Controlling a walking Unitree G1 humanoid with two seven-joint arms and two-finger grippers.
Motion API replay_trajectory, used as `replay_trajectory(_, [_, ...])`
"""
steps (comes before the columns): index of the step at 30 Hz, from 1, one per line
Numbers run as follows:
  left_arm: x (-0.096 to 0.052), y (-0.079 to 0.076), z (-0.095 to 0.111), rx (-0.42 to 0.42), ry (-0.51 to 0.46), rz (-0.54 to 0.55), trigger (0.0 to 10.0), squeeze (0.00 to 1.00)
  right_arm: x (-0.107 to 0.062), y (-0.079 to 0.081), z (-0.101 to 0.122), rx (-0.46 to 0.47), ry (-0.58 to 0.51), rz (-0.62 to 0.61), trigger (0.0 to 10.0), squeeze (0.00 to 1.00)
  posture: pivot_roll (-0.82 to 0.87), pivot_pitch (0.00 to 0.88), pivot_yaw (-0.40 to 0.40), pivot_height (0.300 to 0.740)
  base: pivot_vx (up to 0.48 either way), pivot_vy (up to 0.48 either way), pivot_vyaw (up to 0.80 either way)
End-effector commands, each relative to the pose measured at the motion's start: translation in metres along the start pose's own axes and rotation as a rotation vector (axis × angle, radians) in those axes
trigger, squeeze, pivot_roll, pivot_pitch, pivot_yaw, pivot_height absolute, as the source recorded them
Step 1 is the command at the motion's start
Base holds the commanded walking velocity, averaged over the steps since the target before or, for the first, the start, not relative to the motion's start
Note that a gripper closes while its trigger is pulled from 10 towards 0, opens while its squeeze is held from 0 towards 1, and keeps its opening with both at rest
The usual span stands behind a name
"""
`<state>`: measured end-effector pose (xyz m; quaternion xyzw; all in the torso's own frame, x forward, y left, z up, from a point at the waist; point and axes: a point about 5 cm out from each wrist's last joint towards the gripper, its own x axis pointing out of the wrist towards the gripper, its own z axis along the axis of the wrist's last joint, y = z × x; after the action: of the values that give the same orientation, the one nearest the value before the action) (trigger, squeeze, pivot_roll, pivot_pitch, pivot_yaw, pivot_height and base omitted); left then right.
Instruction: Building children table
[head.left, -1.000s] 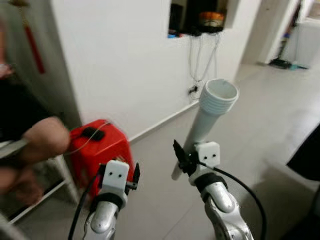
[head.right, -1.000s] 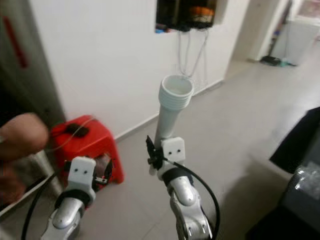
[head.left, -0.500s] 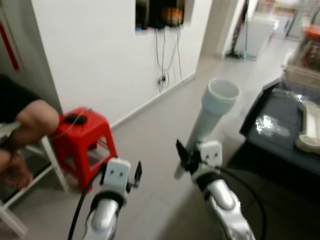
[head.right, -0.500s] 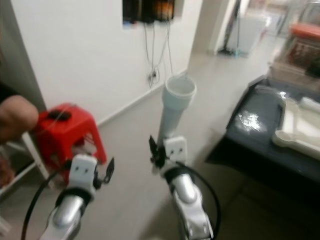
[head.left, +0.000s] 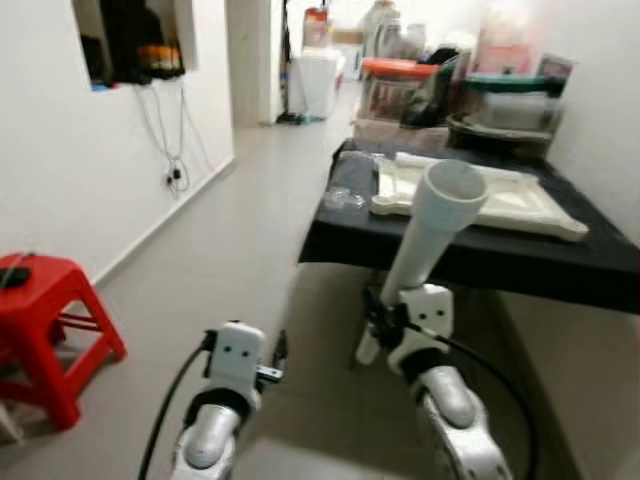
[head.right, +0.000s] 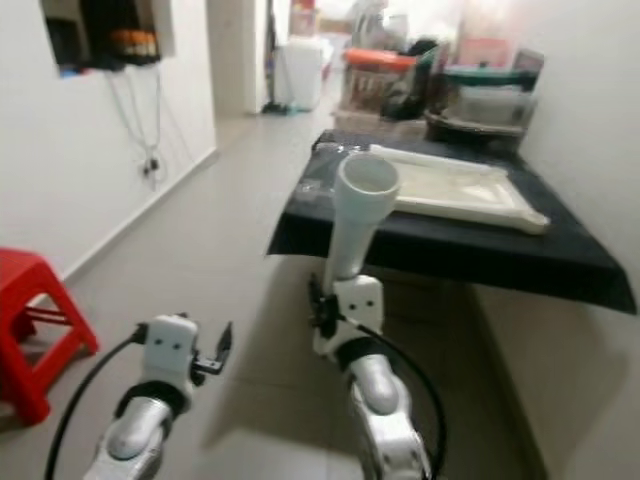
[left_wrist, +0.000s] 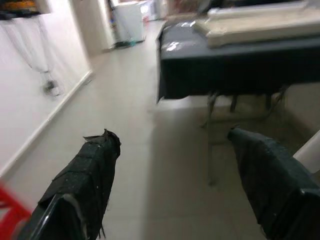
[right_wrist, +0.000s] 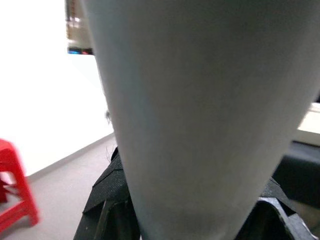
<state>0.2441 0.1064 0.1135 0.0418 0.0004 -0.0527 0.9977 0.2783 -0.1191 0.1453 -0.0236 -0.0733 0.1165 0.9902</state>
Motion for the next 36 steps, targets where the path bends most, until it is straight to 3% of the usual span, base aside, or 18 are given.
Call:
replay_trajectory(1, [0.000, -0.002, 0.000, -0.004, 0.001, -0.006, 10.0, 0.00, -0.002, -0.002, -0.002, -0.012, 0.008, -0.015, 10.0, 0.00, 0.06, 0.000, -0.059, 0.740, 0.000, 0.000, -0.80])
replay_trajectory(19, [-0.004, -0.002, 0.000, -0.001, -0.009, -0.007, 10.0, 0.00, -0.006, -0.001, -0.004, -0.038, 0.014, -0.033, 10.0, 0.00, 0.06, 0.000, -0.056, 0.740, 0.000, 0.000, -0.80])
replay_trajectory(24, [-0.001, 0.000, 0.008, -0.003, -0.044, 0.007, 10.0, 0.00, -0.002, -0.007, 0.000, -0.041, -0.007, -0.079, 10.0, 0.00, 0.06, 0.000, -0.057, 0.740, 0.000, 0.000, -0.80])
replay_trajectory(29, [0.003, 0.007, 0.019, -0.003, -0.098, 0.034, 10.0, 0.00, 0.007, -0.013, 0.014, -0.040, -0.071, -0.097, 10.0, 0.00, 0.06, 0.000, -0.059, 0.740, 0.297, 0.000, 0.00])
replay_trajectory(36, [0.005, 0.013, 0.022, 0.003, -0.113, 0.057, 10.0, 0.00, 0.010, -0.011, 0.015, -0.015, -0.067, -0.065, 10.0, 0.00, 0.07, 0.000, -0.058, 0.740, 0.319, 0.000, 0.00])
